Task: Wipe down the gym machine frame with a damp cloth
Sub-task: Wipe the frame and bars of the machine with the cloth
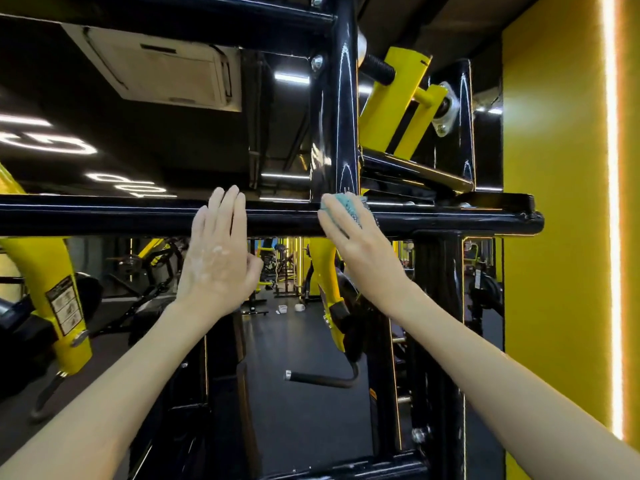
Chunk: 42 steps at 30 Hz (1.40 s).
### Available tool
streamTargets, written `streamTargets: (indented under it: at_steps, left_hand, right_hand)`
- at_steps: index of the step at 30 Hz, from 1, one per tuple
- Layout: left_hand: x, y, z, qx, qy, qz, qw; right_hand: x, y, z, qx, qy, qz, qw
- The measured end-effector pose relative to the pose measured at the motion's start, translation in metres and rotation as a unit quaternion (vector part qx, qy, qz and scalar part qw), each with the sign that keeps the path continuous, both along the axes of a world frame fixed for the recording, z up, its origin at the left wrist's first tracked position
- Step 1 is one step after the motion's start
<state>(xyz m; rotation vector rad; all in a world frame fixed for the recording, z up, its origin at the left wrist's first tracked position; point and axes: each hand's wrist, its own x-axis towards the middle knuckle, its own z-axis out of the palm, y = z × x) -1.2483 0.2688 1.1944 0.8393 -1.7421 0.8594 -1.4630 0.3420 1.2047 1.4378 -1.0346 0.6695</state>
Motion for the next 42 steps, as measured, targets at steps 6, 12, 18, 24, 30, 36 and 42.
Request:
streamTargets:
  at_steps: [6,12,18,24,30,36,42]
  left_hand:
    - [-0.011,-0.001,0.001,-0.005,-0.001,-0.008,1.000]
    - [-0.009,0.001,0.001,-0.007,-0.003,-0.011,1.000]
    - [-0.013,0.003,-0.001,-0.006,0.011,-0.017,1.000]
    - [-0.028,0.007,0.001,0.009,0.017,-0.020,1.000]
    - [-0.065,0.015,0.003,0.004,-0.011,-0.028,1.000]
    - [-0.093,0.019,0.002,-0.001,-0.001,-0.032,0.999]
    - [-0.115,0.022,0.002,-0.006,0.000,-0.034,0.999]
  right_hand:
    - [-0.087,0.026,-0.009,-0.015,-0.136,-0.014,0.991]
    - [-0.104,0.034,-0.005,-0.004,-0.230,-0.004,0.973]
    - [-0.056,0.021,-0.007,0.002,-0.215,0.005,0.977]
    - [0.019,0.006,-0.008,0.041,-0.057,0.034,0.997]
    - [0.014,-0.004,0.008,0.063,0.018,0.021,0.998]
    - [-0.062,0.021,0.003,0.033,-0.054,0.051,0.997]
    - [-0.167,0.044,-0.003,0.013,-0.146,0.019,0.989]
